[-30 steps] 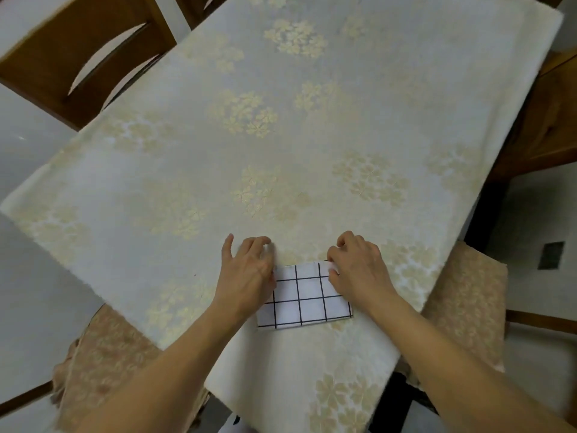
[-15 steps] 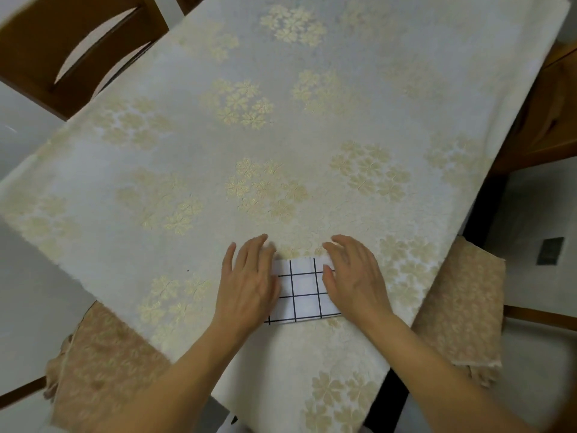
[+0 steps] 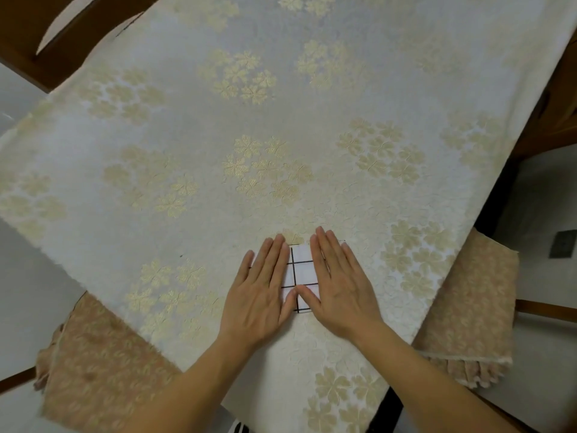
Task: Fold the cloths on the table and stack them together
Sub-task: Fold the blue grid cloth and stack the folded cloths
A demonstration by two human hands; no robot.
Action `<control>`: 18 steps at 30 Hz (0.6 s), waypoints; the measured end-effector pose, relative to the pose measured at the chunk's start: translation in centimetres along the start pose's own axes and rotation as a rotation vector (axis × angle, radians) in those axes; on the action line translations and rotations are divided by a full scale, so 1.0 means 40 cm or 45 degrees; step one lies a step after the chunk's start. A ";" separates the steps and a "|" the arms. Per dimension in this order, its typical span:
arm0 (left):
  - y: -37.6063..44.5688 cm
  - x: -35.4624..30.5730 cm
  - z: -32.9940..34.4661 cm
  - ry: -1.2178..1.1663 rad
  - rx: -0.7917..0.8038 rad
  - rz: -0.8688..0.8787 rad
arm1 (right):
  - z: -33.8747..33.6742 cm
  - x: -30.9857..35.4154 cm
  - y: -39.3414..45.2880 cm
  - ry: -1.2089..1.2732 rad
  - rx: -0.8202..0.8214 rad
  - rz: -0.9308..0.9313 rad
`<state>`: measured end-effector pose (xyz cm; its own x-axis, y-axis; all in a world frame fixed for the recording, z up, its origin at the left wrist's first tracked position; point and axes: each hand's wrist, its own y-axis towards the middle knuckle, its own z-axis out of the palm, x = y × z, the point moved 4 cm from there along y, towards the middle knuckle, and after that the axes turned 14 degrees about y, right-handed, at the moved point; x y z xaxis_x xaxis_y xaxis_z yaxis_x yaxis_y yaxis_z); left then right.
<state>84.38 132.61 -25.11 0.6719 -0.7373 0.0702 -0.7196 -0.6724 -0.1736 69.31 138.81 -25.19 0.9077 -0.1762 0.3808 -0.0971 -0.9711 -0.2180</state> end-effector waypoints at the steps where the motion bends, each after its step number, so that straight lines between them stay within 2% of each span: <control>1: -0.003 0.005 0.002 -0.002 0.009 -0.019 | -0.002 -0.004 -0.001 -0.009 0.000 0.007; 9: -0.029 0.035 -0.005 -0.054 0.007 -0.130 | -0.029 -0.022 -0.018 0.044 -0.080 0.083; 14: -0.002 0.004 -0.003 -0.059 0.005 -0.063 | -0.007 0.004 -0.006 0.021 -0.040 0.069; 18: -0.033 0.052 0.004 -0.027 -0.012 -0.093 | -0.019 -0.045 -0.027 -0.001 -0.077 0.117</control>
<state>86.77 131.97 -24.89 0.7261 -0.6848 0.0616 -0.6702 -0.7249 -0.1594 67.46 140.05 -24.97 0.8942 -0.2652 0.3607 -0.2047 -0.9587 -0.1974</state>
